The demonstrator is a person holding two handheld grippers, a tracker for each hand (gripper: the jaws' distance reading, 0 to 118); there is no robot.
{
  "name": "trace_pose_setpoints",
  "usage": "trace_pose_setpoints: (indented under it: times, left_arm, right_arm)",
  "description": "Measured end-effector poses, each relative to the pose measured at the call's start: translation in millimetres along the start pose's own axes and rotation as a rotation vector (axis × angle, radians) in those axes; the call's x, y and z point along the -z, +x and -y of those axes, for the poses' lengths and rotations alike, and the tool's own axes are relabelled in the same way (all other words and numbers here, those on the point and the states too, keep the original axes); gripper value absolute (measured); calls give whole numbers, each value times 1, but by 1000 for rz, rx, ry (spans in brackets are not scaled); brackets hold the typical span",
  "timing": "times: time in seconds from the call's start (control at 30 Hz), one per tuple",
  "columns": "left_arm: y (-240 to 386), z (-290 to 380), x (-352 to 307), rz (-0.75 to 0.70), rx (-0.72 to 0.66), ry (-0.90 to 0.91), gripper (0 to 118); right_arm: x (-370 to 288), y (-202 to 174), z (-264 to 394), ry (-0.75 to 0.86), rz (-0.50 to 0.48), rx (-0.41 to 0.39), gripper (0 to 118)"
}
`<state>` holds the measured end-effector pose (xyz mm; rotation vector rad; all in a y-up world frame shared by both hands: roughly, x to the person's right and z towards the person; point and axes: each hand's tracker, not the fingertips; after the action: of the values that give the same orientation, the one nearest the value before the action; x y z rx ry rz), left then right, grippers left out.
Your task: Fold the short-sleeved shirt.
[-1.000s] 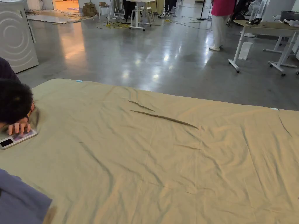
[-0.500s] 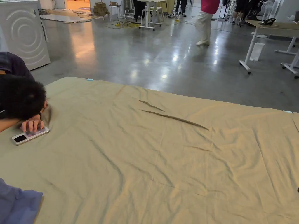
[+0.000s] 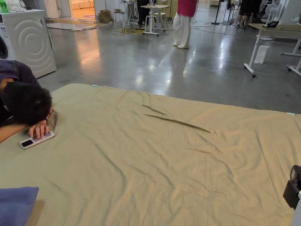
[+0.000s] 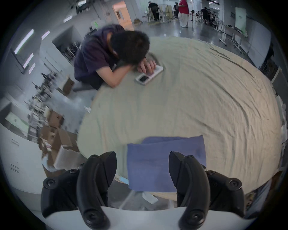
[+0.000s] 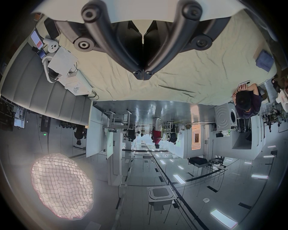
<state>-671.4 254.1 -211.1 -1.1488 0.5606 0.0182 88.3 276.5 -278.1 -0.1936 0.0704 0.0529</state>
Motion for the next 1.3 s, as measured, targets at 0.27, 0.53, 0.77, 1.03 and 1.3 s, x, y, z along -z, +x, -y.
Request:
trace_pose_setpoints:
  times: [0.27,0.53,0.77,1.03,1.3]
  left_arm:
    - [64,0,-45,103,23,211,74]
    - [205,45,-101,395,-67,600,74]
    - [322,87,-140,433,-35,842,68]
    - [384,104,-172,444,-22,935,16]
    - [403,109,-180,498,-38,958,3]
  right_arm:
    - [-6,4,4,8,-11,9,0]
    - [0,-1,8,15,-13,19,0]
    - [2,-7,13,15,-15,4,0]
    - [2,-5,18,28,2,9,0]
    - [2,1,26,30,21,15,0]
